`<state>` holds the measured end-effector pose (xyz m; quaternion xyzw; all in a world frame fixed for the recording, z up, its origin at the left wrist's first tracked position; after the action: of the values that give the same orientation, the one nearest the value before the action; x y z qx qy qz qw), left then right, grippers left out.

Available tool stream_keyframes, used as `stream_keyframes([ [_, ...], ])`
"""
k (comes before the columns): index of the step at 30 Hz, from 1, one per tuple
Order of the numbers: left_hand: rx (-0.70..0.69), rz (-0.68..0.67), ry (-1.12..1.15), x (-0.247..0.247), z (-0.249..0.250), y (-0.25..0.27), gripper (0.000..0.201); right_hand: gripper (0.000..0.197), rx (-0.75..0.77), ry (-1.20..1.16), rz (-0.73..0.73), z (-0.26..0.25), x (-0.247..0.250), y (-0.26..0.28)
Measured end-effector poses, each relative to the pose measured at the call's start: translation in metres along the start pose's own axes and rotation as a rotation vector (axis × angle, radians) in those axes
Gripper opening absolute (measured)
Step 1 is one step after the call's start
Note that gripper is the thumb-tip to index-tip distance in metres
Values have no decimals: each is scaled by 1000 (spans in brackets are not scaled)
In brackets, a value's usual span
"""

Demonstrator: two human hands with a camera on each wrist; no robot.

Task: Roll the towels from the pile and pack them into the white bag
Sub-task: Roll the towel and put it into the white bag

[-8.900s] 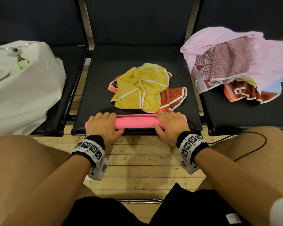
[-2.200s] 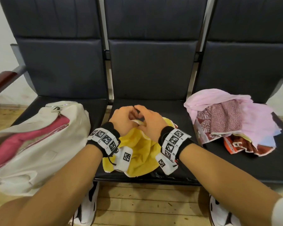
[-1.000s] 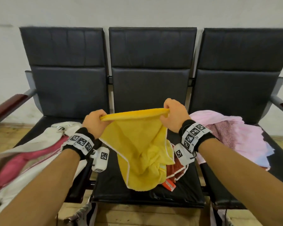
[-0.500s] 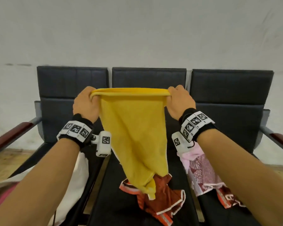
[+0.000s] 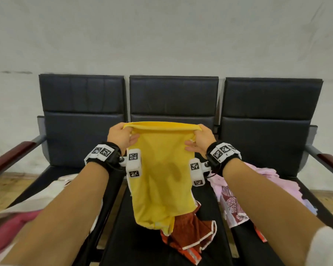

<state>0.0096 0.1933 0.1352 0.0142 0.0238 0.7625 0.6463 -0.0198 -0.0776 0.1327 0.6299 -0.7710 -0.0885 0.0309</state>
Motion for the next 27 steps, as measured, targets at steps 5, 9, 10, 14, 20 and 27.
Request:
stream_keyframes([
  [5, -359, 211, -73, -5, 58, 8, 14, 35, 421, 241, 127, -56, -18, -13],
  [9, -563, 304, 183, -3, 118, 18, 20, 27, 703, -76, 156, -133, -35, 5],
  [10, -588, 304, 245, -1, 127, 21, 21, 28, 776, -75, 172, -147, -38, 14],
  [14, -652, 347, 131, 9, 134, 27, 20, 30, 865, 25, 118, -156, -29, 15],
  [20, -467, 194, -270, 28, 33, 11, 23, 20, 556, 644, 22, -40, 14, -13],
  [27, -143, -63, -864, 55, -144, 37, 25, 38, 192, 1249, -181, 148, 50, -6],
])
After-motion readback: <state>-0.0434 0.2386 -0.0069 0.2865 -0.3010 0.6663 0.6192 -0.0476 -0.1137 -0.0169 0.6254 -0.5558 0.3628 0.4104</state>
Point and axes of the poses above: each hand's wrist, its own y-axis away from the middle knuckle, its own x-axis out of the back of the hand, z = x × y, the point moved 3 cm from there along -y, towards the middle knuckle, and after that the axes turned 4 degrees about -y, right-handed, at the moved point
